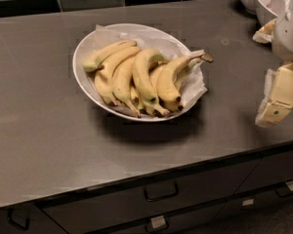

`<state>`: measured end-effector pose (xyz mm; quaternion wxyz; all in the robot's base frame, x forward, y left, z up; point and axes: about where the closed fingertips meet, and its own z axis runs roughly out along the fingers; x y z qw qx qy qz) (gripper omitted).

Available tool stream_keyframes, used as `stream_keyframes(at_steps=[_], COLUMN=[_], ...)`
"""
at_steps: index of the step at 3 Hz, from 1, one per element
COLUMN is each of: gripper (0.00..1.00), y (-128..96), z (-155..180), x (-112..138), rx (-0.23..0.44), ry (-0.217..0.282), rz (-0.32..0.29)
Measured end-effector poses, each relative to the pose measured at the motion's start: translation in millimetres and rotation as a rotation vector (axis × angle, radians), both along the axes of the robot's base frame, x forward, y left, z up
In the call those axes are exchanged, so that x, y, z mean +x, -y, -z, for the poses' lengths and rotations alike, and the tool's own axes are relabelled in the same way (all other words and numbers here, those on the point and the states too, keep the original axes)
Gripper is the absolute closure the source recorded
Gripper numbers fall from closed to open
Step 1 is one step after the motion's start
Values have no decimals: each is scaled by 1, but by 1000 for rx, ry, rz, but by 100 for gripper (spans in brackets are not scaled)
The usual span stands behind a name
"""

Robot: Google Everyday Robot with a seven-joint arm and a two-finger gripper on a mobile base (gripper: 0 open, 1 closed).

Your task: Pick banana from white bowl

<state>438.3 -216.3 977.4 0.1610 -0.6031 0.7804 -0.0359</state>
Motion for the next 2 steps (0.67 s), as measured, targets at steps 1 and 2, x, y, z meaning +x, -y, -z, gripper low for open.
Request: stream_keyframes(at_steps=[1,2], gripper=[0,0], y=[0,-8], z=[0,-8], x=[0,9], rx=[0,-6], ry=[0,17], rz=[0,-26])
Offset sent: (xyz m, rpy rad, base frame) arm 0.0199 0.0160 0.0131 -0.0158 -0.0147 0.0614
